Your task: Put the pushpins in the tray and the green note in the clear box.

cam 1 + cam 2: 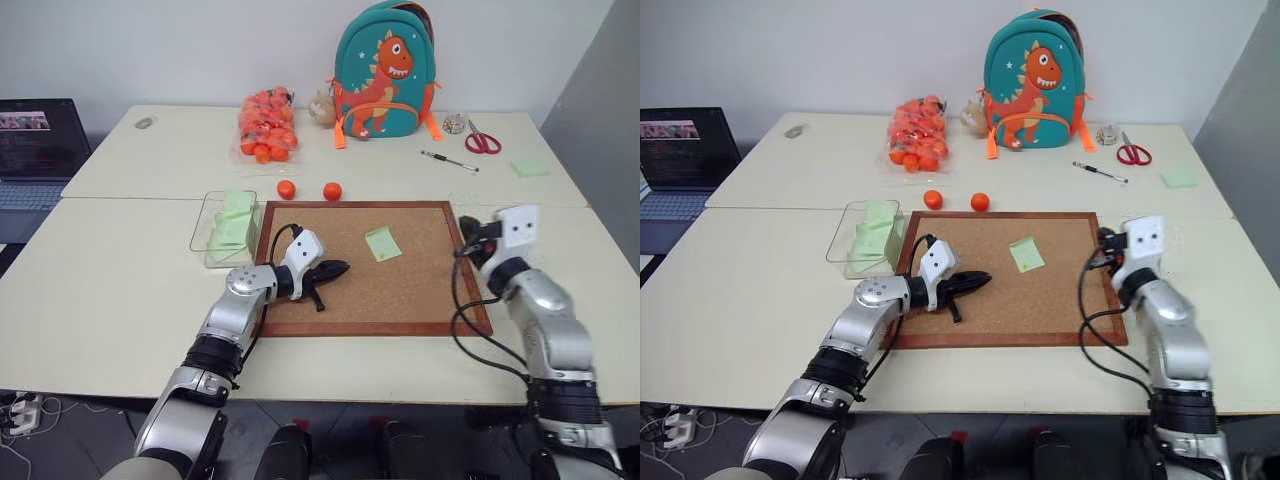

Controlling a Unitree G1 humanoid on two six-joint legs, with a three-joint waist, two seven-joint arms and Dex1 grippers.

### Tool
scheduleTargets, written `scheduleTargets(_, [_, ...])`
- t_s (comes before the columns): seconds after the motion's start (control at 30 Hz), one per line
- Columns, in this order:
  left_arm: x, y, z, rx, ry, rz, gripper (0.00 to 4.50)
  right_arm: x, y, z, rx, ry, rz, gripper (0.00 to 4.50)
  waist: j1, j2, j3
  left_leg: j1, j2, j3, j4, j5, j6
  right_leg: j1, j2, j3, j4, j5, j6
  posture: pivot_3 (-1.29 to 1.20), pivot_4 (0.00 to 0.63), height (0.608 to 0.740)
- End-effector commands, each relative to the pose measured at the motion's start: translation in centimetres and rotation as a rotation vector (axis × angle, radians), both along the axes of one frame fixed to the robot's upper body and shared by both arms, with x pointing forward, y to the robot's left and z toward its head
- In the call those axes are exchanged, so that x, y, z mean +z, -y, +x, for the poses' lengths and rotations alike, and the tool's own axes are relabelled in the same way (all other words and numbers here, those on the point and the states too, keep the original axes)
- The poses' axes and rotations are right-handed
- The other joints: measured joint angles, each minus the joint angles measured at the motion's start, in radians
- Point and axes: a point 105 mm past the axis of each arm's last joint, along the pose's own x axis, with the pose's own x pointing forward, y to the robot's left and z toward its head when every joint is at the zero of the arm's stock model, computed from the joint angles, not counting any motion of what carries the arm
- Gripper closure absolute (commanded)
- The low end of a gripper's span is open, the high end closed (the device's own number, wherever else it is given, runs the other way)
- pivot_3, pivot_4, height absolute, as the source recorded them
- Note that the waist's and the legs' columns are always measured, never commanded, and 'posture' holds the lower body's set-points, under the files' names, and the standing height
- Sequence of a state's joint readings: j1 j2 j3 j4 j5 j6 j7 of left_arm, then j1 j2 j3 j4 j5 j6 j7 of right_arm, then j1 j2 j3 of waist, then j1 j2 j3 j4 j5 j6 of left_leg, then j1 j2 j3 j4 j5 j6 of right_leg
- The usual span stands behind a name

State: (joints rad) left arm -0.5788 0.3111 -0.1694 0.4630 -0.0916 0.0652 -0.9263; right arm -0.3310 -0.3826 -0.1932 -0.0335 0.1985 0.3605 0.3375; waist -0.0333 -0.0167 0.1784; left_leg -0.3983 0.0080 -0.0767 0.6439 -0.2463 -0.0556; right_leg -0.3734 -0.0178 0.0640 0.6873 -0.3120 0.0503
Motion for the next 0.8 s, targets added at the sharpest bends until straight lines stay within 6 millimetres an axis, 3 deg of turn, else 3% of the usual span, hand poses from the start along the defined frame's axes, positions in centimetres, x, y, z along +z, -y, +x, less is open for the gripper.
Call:
scheduleTargets(0.03, [-1.4,0.2,-0.5,-0.008,-0.041,0.031,4.50,0.0,2.9,1.0,-0.080,-0.028,-0.030,4.43,-0.001,0.000,0.000,0.000,0.000,0.000,0.000,0.000,0.000,0.000,0.000,0.001,0.000,0.000,0.000,0.00,0.150,0.740])
scheduleTargets(0.23, [-1.3,0.2,-0.4,-0.011,-0.036,0.033,4.50,-1.1,4.8,2.1,-0.121,-0.116,-0.034,4.43,0.000,0.001,0.000,0.000,0.000,0.001,0.001,0.000,0.000,0.000,0.000,0.001,0.000,0.000,0.000,0.00,0.150,0.740])
scheduleTargets(0.37, [-1.3,0.3,-0.4,-0.013,-0.034,0.033,4.50,-1.6,5.1,2.4,-0.119,-0.143,-0.035,3.83,0.000,0.001,0.000,0.000,0.000,0.001,0.000,0.000,0.000,0.000,0.000,0.001,0.000,0.000,0.000,0.00,0.150,0.740])
scheduleTargets(0.67, [-1.3,0.3,-0.4,-0.014,-0.032,0.035,4.50,-2.3,5.4,2.3,-0.125,-0.170,-0.027,1.98,0.000,0.001,0.000,0.000,0.000,0.001,0.001,0.000,0.000,0.000,0.000,0.001,0.000,0.000,0.000,0.00,0.150,0.740])
scheduleTargets(0.8, [-1.3,0.3,-0.4,-0.013,-0.031,0.034,4.50,-0.8,5.3,2.1,-0.120,-0.099,-0.032,1.19,0.000,0.001,0.000,0.000,0.000,0.001,0.000,0.000,0.000,0.000,0.000,0.001,0.000,0.000,0.000,0.00,0.150,0.740])
